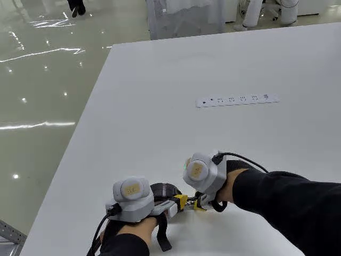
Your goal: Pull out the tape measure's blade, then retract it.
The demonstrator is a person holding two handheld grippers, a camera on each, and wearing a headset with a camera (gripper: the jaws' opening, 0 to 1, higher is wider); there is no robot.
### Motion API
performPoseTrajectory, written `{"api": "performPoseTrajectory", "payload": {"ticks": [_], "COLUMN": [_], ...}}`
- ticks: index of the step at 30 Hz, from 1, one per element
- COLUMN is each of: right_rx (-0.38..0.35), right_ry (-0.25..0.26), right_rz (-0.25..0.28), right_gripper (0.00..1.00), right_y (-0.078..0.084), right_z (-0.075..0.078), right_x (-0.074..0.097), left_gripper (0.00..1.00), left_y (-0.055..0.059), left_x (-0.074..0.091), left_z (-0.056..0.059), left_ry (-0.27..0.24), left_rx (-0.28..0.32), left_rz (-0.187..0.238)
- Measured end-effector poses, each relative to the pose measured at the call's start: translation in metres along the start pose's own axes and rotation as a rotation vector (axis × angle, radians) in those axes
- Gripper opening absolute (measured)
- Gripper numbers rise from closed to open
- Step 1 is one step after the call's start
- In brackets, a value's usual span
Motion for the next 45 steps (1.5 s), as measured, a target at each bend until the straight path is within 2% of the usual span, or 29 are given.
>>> {"api": "performPoseTrajectory", "payload": {"ticks": [35, 37, 39, 41, 43, 45], "right_rx": [0.022, 0.023, 0.059, 0.091, 0.060, 0.062], "right_ry": [-0.012, -0.012, -0.015, -0.020, -0.031, -0.034], "right_rz": [0.052, 0.061, 0.079, 0.117, 0.159, 0.170], "right_gripper": [0.08, 0.09, 0.10, 0.10, 0.10, 0.11], "right_y": [-0.013, -0.013, -0.011, -0.008, -0.006, -0.004], "right_z": [0.000, 0.001, 0.000, 0.000, 0.001, 0.002], "right_x": [-0.006, -0.007, -0.007, -0.006, -0.006, -0.005], "left_gripper": [0.59, 0.59, 0.59, 0.59, 0.60, 0.59], "left_y": [-0.001, -0.001, -0.001, -0.001, -0.001, -0.001], "left_x": [-0.001, -0.001, -0.001, -0.001, -0.001, -0.001], "left_z": [-0.002, -0.002, -0.002, -0.002, -0.002, -0.002], "left_ry": [0.014, 0.013, 0.014, 0.014, 0.014, 0.015], "left_rx": [0.014, 0.015, 0.015, 0.016, 0.016, 0.015], "left_rz": [0.000, -0.002, -0.002, -0.001, 0.000, 0.000]}}
Point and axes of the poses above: the centre of the closed fingertips' face, and the gripper's own axes: x roughly backward along the fingers, z roughly to its right, y roughly out of its underside, the point moved 7 cm from there along x, roughly backward along the fingers, and after that the axes turned 9 degrees about -y, right-handed, at the moved point
